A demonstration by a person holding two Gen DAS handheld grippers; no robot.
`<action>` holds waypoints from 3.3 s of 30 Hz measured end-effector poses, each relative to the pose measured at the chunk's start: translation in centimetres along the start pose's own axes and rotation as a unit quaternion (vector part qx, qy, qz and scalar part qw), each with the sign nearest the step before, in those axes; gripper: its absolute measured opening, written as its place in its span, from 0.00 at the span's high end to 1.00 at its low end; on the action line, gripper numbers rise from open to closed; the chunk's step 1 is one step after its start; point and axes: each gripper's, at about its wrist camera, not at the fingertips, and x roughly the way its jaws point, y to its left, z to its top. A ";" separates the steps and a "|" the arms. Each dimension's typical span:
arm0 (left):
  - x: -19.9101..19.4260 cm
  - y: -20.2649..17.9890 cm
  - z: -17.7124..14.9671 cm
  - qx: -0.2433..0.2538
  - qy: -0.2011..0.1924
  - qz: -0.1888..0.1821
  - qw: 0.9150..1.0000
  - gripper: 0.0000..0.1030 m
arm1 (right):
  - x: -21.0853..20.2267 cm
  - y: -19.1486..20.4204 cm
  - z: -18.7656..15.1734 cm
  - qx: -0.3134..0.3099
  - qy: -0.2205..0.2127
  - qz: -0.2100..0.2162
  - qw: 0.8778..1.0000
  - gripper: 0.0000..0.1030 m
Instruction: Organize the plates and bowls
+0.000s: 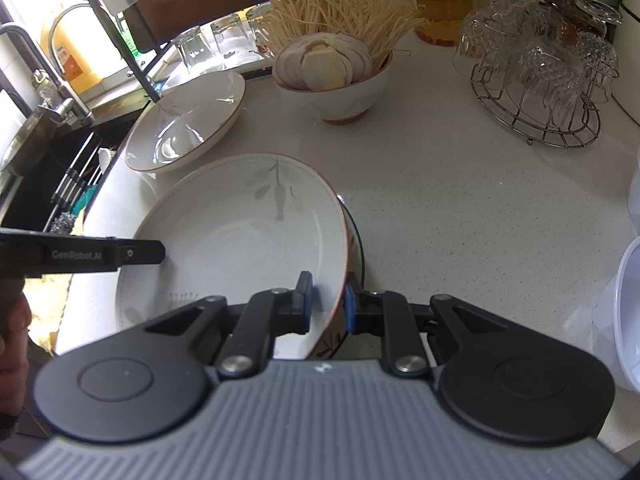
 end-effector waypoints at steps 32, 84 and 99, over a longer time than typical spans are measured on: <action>-4.4 -1.2 -0.9 0.007 -0.046 -0.021 0.999 0.80 | -2.3 -0.4 0.6 0.057 -0.029 -0.031 0.997 0.80; -17.5 -2.5 0.4 0.011 -0.128 -0.041 0.991 0.66 | -14.0 4.3 1.9 0.008 -0.142 0.034 0.989 0.80; -16.1 3.3 4.6 0.000 -0.150 -0.056 0.987 0.60 | -10.8 7.5 5.4 0.032 -0.134 0.019 0.990 0.80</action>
